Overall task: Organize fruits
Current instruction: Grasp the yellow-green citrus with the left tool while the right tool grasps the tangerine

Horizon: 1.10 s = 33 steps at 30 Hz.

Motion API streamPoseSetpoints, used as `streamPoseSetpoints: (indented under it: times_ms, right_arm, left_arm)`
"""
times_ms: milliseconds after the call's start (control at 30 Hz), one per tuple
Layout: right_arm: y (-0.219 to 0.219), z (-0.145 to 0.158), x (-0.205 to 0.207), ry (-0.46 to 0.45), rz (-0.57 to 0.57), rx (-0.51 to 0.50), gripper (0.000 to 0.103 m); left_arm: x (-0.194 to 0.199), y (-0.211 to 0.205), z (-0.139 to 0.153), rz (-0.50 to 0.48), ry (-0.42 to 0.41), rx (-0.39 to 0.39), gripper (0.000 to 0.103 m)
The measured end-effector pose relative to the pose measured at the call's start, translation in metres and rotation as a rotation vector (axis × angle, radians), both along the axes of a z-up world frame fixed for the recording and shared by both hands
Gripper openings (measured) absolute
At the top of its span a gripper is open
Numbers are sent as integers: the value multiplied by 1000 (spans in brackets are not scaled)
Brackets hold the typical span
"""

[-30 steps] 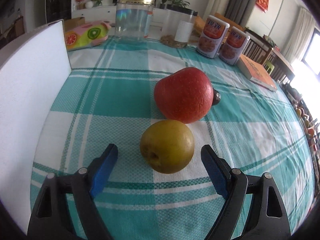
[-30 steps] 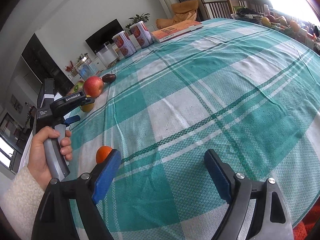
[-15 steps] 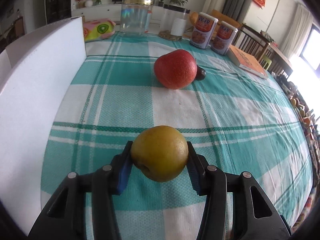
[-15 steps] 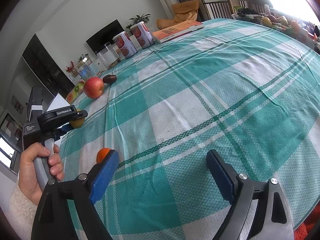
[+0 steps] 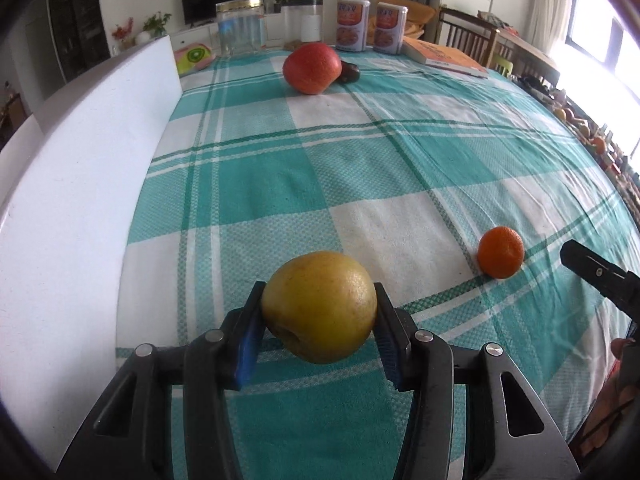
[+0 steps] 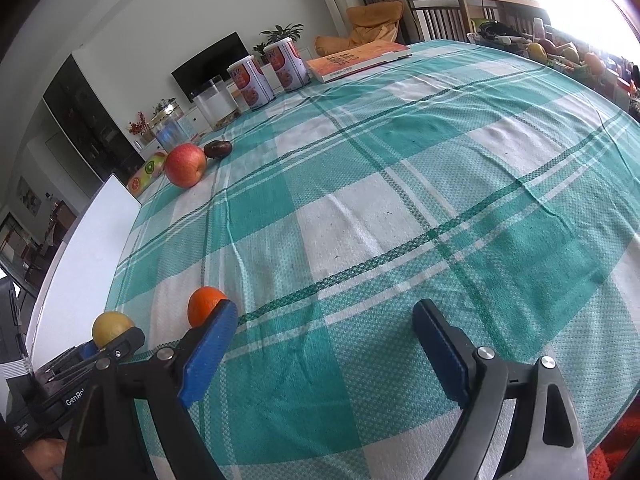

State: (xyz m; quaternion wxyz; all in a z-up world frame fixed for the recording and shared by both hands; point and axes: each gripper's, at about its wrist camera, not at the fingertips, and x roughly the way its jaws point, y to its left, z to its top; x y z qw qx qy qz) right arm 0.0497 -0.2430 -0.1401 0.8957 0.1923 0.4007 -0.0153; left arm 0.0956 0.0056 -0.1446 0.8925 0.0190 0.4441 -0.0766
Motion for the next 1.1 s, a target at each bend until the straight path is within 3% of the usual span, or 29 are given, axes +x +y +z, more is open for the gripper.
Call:
streamPoseSetpoints:
  times_ms: [100, 133, 200, 333, 567, 700, 767, 933, 1100]
  right_arm:
    - [0, 0, 0, 1, 1, -4, 89]
    - [0, 0, 0, 1, 0, -2, 89]
    - [0, 0, 0, 0, 0, 0, 89]
    - [0, 0, 0, 1, 0, 2, 89]
    - [-5, 2, -3, -13, -8, 33, 89]
    - [-21, 26, -23, -172, -61, 69, 90]
    - [-19, 35, -30, -223, -56, 58, 99]
    - [14, 26, -11, -131, 65, -24, 100]
    - [42, 12, -1, -61, 171, -113, 100]
  left_arm:
    - [0, -1, -2, 1, -26, 11, 56]
    - [1, -2, -4, 5, -23, 20, 67]
    - [2, 2, -8, 29, -26, 18, 77]
    - [3, 5, -9, 39, -19, 13, 83]
    - [4, 5, -10, 43, -16, 22, 86]
    - [3, 6, -10, 39, -16, 5, 87]
    - [2, 9, -9, 36, -20, -18, 87]
    - [-7, 19, -6, 36, -28, -72, 87]
    - [-15, 21, -4, 15, -41, -56, 85]
